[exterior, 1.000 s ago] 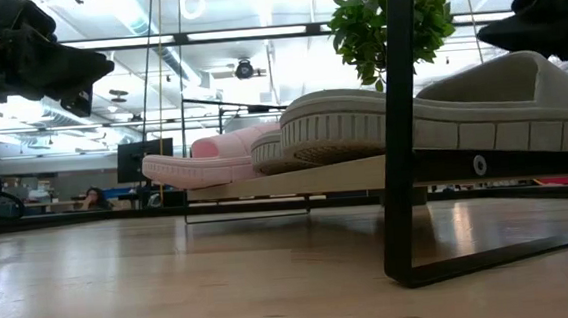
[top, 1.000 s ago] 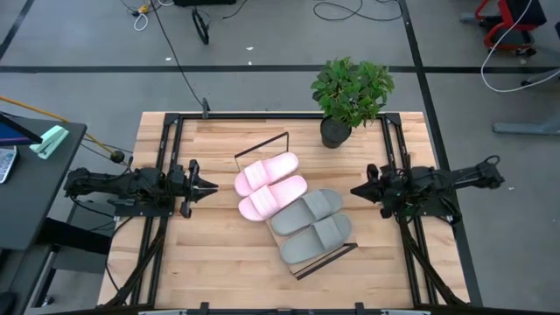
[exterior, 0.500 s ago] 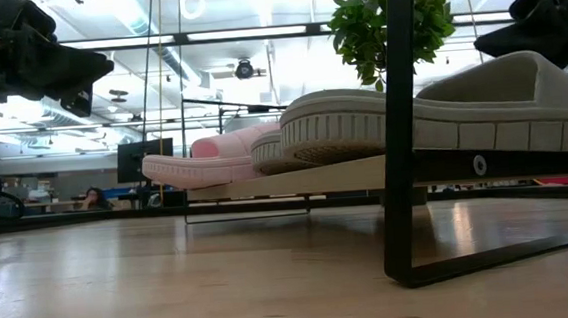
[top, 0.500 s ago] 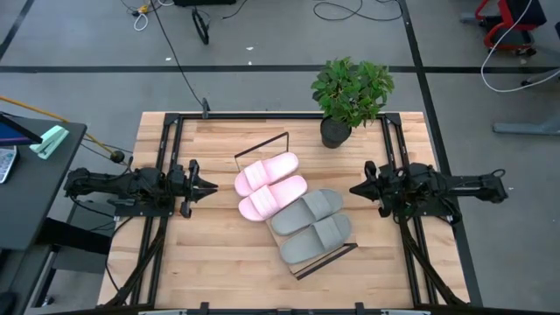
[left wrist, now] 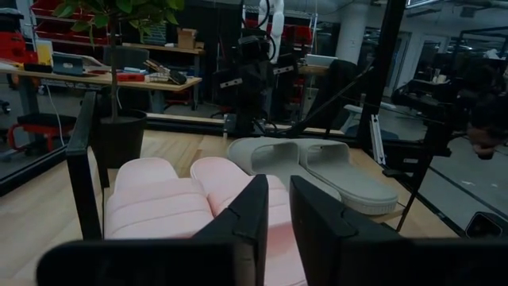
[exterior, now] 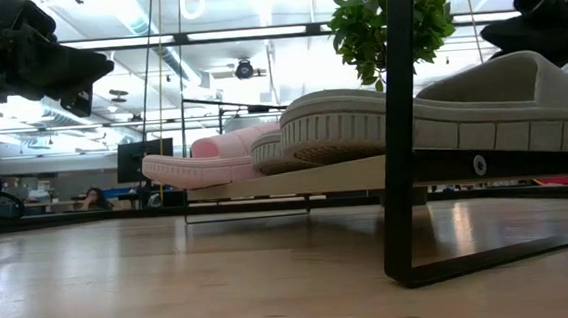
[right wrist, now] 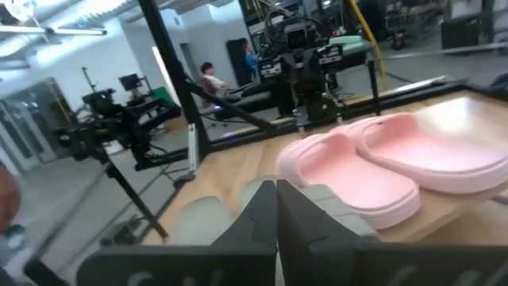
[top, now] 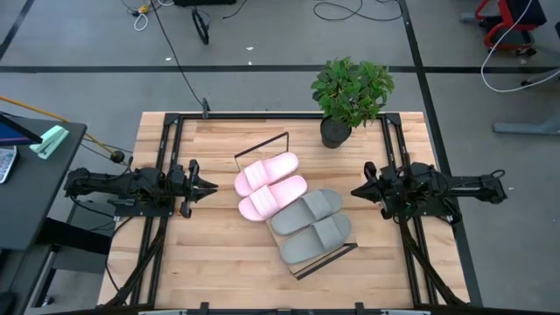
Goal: Pick and place slides into the shelf
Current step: Return to home position
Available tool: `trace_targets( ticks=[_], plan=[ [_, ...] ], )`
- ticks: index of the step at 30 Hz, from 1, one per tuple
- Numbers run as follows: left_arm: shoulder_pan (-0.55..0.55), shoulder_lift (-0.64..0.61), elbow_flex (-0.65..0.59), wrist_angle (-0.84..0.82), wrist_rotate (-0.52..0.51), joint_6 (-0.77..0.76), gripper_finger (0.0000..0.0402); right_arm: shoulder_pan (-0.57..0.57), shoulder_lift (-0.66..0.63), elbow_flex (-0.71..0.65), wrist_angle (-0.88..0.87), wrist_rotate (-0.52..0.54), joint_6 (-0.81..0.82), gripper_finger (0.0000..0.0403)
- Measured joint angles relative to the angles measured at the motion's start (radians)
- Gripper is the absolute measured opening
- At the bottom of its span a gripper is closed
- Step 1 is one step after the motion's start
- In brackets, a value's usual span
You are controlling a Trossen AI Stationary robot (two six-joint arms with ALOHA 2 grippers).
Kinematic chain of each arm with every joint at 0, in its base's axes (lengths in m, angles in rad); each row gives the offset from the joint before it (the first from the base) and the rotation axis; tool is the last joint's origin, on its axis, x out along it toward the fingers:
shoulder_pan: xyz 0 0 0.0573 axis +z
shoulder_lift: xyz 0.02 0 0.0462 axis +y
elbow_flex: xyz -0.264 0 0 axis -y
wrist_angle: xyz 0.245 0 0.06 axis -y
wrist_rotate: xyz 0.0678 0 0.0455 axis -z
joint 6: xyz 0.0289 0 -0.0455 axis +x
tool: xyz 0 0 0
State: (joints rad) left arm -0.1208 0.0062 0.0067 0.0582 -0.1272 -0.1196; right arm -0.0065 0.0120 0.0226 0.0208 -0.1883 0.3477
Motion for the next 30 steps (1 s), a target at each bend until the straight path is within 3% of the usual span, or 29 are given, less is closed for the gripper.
trace_targets(
  ticks=[8,19,30],
  plan=[
    [0.0,0.0,0.0,0.0,0.0,0.0,0.0059,0.005,0.001,-0.001,-0.002,0.026,-0.212,0.0],
    [0.0,0.0,0.0,0.0,0.0,0.0,0.0071,0.005,0.005,-0.001,-0.003,0.027,-0.262,0.0002],
    [0.0,0.0,0.0,0.0,0.0,0.0,0.0057,0.005,0.032,-0.001,-0.004,0.028,-0.263,0.0026]
  ],
)
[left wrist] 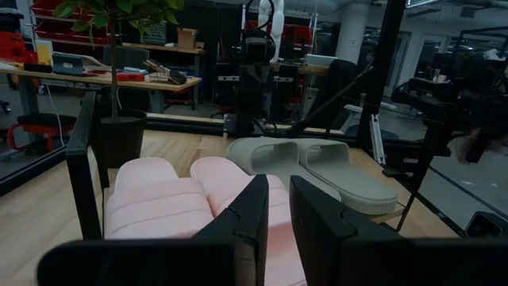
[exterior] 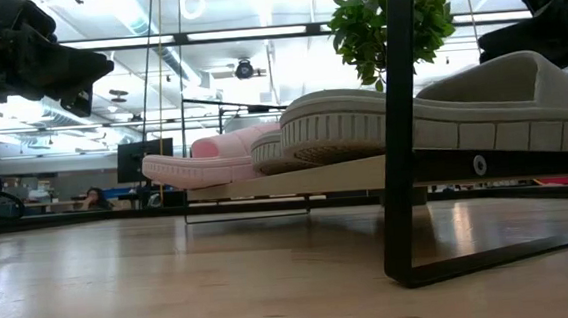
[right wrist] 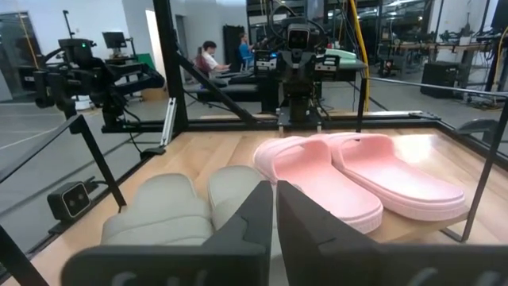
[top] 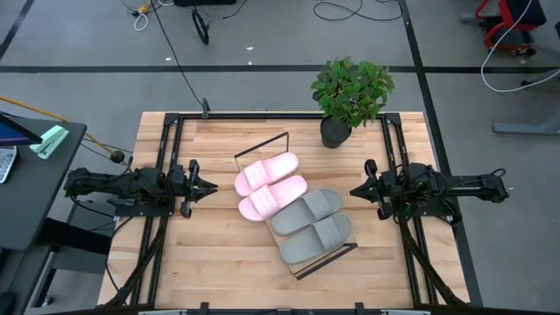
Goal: Pick and place slides into the shelf
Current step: Return to home position
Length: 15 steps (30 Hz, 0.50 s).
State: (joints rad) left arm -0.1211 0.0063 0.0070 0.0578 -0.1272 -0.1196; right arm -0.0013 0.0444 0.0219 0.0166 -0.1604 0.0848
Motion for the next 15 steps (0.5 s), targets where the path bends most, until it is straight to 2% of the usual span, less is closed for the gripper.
trace_targets(
  ticks=[15],
  plan=[
    [0.0,0.0,0.0,0.0,0.0,0.0,0.007,0.0,0.0,0.0,0.0,-0.001,0.001,0.0025]
  ],
)
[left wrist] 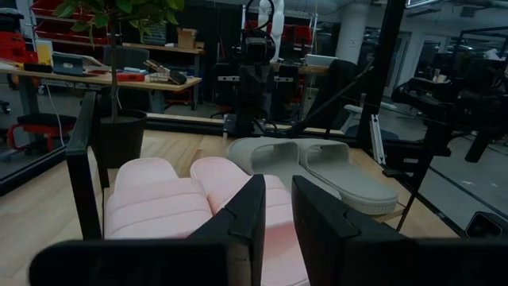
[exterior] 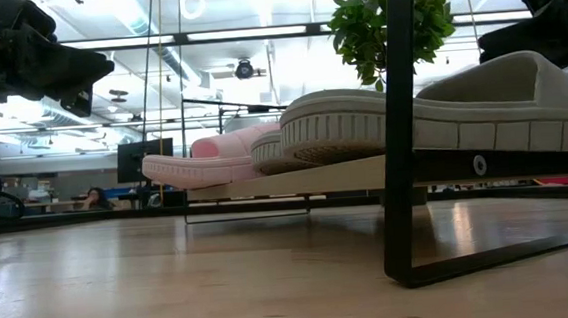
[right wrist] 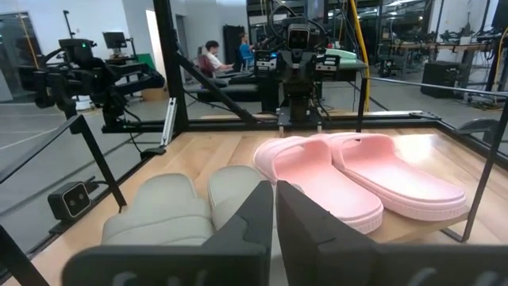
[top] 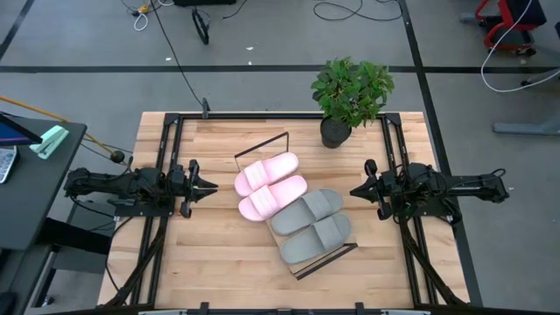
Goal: Pick and place slides into the shelf
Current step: Return to home position
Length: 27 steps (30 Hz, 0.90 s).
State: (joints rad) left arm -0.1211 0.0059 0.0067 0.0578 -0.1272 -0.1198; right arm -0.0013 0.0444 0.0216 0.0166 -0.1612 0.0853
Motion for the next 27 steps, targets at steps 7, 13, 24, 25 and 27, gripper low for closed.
trace_targets(
  ticks=[7,13,24,25,27],
  plan=[
    [0.0,0.0,0.0,0.0,0.0,0.0,0.006,0.0,0.0,0.0,0.0,0.0,0.0,0.0023],
    [0.0,0.0,0.0,0.0,0.0,0.0,0.0059,0.0,0.0,0.0,0.0,0.0,0.0,0.0024],
    [0.0,0.0,0.0,0.0,0.0,0.0,0.0071,0.0,0.0,0.0,0.0,0.0,0.001,0.0024],
    [0.0,0.0,0.0,0.0,0.0,0.0,0.007,0.0,0.0,0.0,0.0,0.0,0.001,0.0024],
    [0.0,0.0,0.0,0.0,0.0,0.0,0.0067,0.0,0.0,0.0,0.0,0.0,0.001,0.0025]
  ],
)
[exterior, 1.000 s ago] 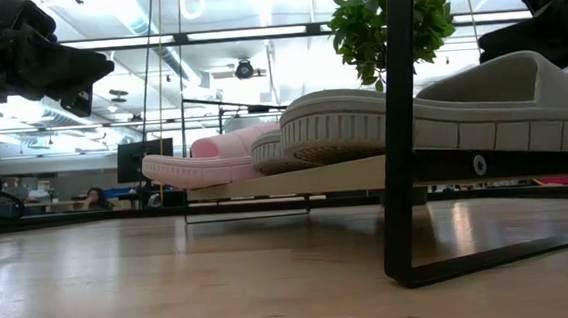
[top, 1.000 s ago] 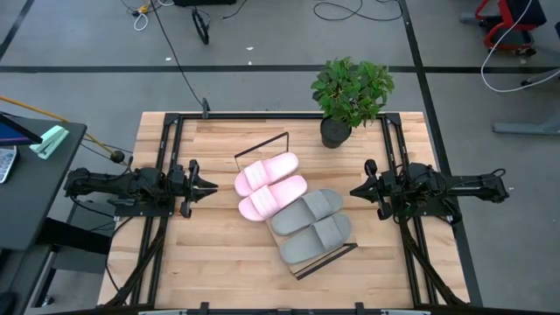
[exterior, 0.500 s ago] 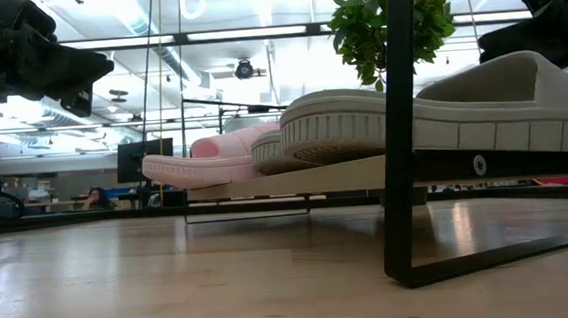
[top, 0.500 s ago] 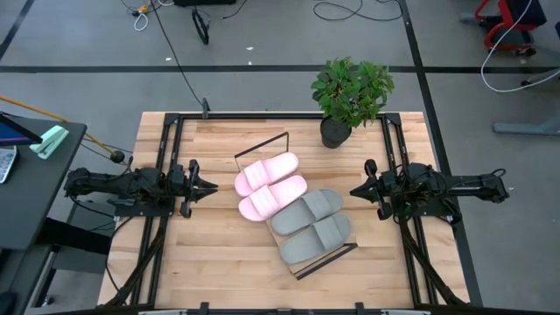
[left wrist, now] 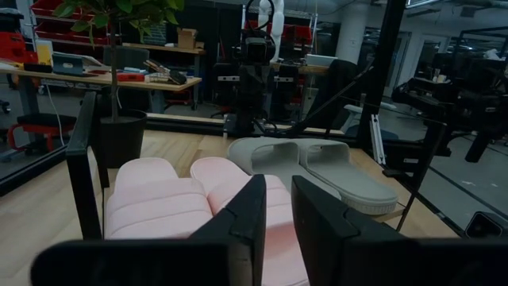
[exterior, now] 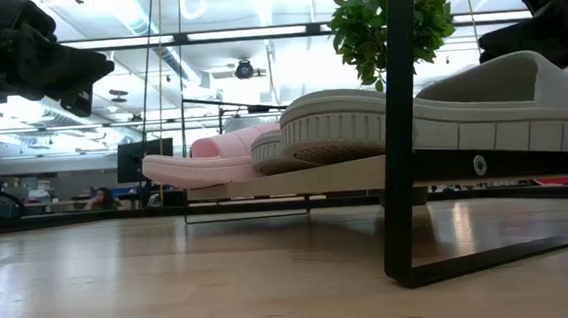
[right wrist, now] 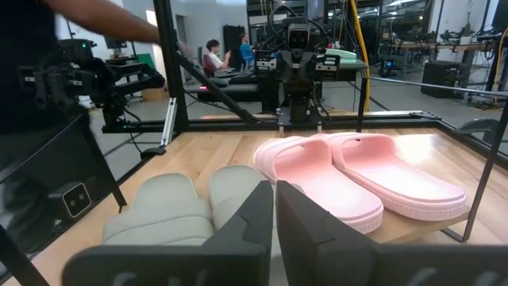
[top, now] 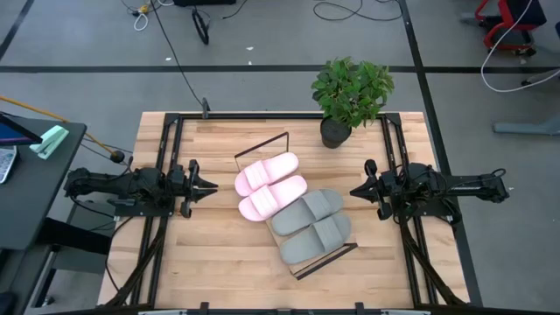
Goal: Pick and place slides into the shelf
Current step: Return to home position
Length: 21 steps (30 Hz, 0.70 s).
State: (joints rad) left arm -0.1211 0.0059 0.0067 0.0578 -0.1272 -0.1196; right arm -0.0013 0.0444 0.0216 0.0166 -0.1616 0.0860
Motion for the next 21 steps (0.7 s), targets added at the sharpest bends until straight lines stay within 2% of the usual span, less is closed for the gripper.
trace_targets(
  ticks=[9,21],
  plan=[
    [0.0,0.0,0.0,0.0,0.0,0.0,0.0057,0.0,0.0,0.0,0.0,0.0,0.0,0.0024],
    [0.0,0.0,0.0,0.0,0.0,0.0,0.0071,0.0,0.0,0.0,0.0,0.0,0.0,0.0025]
  ],
)
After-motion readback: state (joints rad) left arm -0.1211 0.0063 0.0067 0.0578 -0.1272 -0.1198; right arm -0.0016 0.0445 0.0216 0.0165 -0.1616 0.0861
